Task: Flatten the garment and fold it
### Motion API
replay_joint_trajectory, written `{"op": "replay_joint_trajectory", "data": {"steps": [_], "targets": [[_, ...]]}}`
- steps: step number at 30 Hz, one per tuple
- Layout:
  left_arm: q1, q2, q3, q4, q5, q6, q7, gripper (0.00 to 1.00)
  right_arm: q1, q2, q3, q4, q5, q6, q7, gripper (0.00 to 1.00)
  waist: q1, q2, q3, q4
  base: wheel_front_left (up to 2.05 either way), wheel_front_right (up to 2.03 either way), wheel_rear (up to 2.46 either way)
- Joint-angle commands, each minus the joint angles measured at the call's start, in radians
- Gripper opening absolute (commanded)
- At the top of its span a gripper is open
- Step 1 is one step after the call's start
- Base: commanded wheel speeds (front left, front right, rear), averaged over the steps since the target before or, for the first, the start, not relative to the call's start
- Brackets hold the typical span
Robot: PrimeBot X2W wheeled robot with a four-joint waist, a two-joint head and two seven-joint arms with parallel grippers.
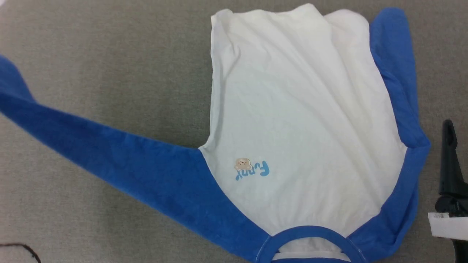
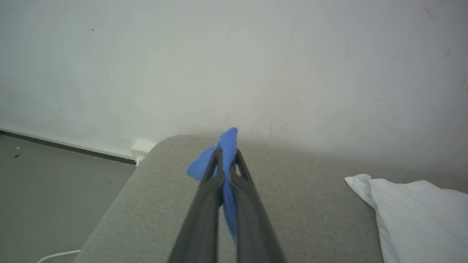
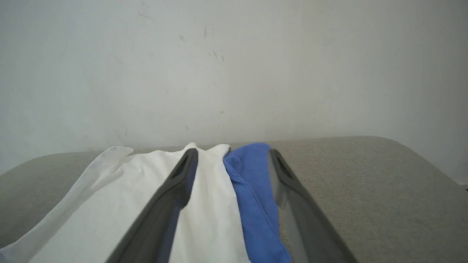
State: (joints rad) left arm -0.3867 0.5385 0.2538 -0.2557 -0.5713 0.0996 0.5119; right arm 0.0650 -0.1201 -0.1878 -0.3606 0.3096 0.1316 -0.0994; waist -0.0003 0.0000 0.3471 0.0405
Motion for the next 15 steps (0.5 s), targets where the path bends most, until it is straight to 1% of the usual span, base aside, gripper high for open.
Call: {"op": "replay_joint_trajectory", "data": {"steps": [1, 5, 9, 15], "targets": [[0.059, -0.014, 0.026, -0.016, -0.011, 0.009, -0.014, 0.0, 0.017, 0.01, -0.006, -0.006, -0.012, -0.001, 0.003, 1.0, 0.0003, 0.0, -0.066, 0.035, 0.0, 0.0, 0.0], [0.158, -0.041, 0.07, -0.034, -0.022, 0.016, -0.036, 0.0, 0.032, 0.025, -0.013, -0.012, -0.02, -0.001, 0.009, 1.0, 0.0003, 0.0, -0.086, 0.039, 0.0, 0.0, 0.0], [0.215, -0.064, 0.085, -0.051, -0.021, 0.019, -0.059, 0.0, 0.038, 0.035, -0.01, -0.019, -0.025, -0.001, 0.014, 1.0, 0.0003, 0.0, -0.1, 0.037, 0.0, 0.0, 0.0], [0.246, -0.07, 0.087, -0.091, 0.004, 0.032, -0.072, 0.0, 0.046, 0.042, -0.024, -0.029, -0.027, -0.001, 0.018, 1.0, 0.0003, 0.0, -0.11, 0.034, 0.0, 0.0, 0.0]]}}
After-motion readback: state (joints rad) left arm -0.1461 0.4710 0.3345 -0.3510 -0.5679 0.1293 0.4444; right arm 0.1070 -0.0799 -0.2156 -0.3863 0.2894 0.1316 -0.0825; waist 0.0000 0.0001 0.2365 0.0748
